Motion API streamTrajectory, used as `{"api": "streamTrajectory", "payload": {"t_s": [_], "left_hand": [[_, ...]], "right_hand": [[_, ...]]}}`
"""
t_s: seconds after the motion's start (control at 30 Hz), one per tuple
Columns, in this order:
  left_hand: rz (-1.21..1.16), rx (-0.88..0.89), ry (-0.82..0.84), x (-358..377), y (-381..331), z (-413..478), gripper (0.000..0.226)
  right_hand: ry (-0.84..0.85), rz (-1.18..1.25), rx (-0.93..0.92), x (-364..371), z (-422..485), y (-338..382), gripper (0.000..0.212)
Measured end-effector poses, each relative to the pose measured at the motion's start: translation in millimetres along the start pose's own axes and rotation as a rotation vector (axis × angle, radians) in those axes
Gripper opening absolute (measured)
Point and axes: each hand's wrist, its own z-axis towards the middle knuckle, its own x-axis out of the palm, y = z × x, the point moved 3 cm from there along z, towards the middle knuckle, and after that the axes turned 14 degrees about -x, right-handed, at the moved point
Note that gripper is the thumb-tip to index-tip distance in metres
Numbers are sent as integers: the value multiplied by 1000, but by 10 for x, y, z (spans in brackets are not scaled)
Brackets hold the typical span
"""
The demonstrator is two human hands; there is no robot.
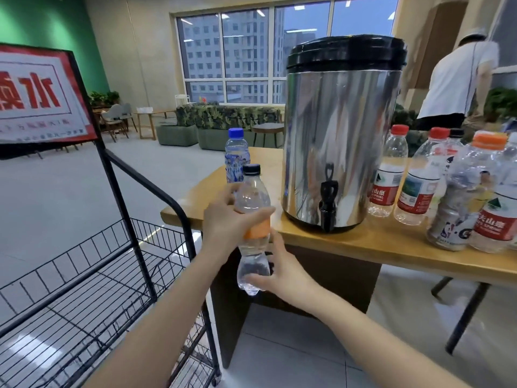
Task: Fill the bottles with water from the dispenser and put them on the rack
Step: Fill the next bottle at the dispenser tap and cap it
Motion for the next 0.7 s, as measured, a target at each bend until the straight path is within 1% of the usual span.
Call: {"api": "streamTrajectory", "payload": {"t_s": [0.07, 0.13, 0.2, 0.27, 0.33, 0.4, 0.5, 0.63, 0.7], "left_hand": [[-22, 41, -34, -85, -214, 278, 68], [-80, 50, 23, -140, -357, 580, 69], [-187, 22, 106, -170, -377, 881, 61], [-191, -39, 59, -188, -205, 1198, 63], [-85, -116, -9, -152, 84, 1479, 64], [15, -175, 28, -16, 364, 1685, 73], [26, -169, 104, 223, 601, 1899, 83], [48, -132, 52, 398, 765, 2129, 84], [41, -121, 26, 429, 792, 2180, 84]], "right_hand": [[-199, 28, -75, 11, 398, 57, 78], [-336, 15, -118, -44, 785, 56, 67], [-453, -12, -155, -128, 1116, -33, 63], [-534, -41, -125, -218, 1369, -191, 64], [-571, -107, -70, -283, 1557, -373, 65], [-597, -168, 21, -315, 1707, -549, 70], [-619, -171, 130, -363, 1920, -765, 78], [-656, -123, 134, -428, 2097, -908, 71], [-642, -149, 133, -446, 2167, -947, 72]]}}
